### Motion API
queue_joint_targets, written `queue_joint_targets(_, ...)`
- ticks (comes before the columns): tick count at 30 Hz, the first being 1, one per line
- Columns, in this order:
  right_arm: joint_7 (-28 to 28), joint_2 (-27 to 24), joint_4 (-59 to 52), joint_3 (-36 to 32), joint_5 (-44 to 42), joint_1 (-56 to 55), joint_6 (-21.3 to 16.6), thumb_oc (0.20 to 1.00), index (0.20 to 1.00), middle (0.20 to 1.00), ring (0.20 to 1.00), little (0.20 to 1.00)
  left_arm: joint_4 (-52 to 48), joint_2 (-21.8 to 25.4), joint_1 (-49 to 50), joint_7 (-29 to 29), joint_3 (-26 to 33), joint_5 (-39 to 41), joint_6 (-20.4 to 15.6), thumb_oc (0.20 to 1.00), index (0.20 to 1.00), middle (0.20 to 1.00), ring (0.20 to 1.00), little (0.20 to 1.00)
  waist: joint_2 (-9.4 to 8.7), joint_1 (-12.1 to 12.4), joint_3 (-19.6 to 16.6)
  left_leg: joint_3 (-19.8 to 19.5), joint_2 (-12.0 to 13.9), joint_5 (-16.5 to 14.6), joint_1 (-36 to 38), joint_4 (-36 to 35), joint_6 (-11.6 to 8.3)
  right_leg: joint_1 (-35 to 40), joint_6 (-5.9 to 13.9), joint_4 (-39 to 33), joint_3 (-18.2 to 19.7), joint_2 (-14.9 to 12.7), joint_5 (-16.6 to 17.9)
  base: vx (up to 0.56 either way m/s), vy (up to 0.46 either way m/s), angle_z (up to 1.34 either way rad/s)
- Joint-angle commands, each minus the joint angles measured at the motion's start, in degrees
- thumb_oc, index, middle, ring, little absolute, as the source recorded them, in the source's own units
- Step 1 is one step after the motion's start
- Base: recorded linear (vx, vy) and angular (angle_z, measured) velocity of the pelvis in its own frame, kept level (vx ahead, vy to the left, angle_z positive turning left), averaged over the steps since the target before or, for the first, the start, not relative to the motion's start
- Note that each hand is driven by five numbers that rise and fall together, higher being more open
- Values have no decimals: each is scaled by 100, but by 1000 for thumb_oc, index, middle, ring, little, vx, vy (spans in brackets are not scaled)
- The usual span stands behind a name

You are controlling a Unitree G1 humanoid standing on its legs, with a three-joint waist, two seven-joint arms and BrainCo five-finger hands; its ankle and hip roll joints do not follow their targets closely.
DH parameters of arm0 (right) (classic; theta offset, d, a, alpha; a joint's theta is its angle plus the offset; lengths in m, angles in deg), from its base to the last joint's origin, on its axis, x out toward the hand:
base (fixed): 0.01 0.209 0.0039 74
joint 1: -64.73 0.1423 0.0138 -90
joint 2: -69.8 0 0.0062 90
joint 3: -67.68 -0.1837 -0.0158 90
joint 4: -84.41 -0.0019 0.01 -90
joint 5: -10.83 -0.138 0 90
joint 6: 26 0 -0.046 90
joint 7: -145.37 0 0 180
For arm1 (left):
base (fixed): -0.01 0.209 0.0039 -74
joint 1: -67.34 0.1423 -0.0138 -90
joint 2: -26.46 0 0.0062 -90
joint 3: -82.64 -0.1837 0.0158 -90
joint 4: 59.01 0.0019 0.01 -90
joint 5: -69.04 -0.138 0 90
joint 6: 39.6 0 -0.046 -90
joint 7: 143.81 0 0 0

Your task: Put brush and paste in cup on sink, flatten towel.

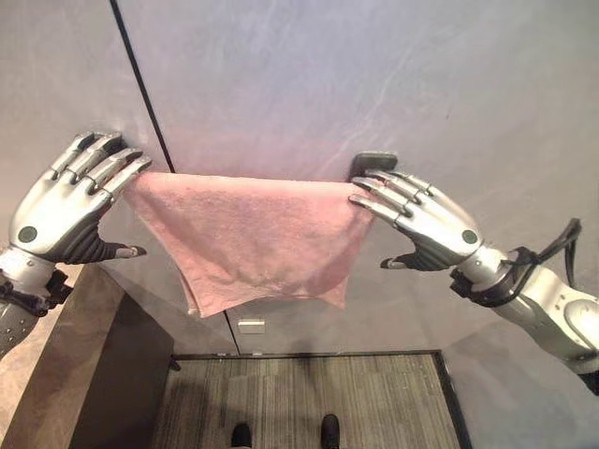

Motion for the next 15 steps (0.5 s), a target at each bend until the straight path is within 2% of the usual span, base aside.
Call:
queue_joint_targets(1,-296,-39,966,100,202,-199,616,1000,1000,1000,1000,1000,469,-296,429,-609,-384,-142,171,1000,1000,1000,1000,1000,99,-227,264,-107,60,-196,147,59,13,107,524,52,-7,-260,-19,0,0,0)
queue_joint_targets(15,-287,508,476,203,-245,134,564,1000,1000,1000,1000,1000,511,-801,51,-441,-720,-222,310,1000,1000,1000,1000,1000,88,-131,229,-133,65,-182,177,59,24,183,486,52,-51,-247,-31,-6,0,1)
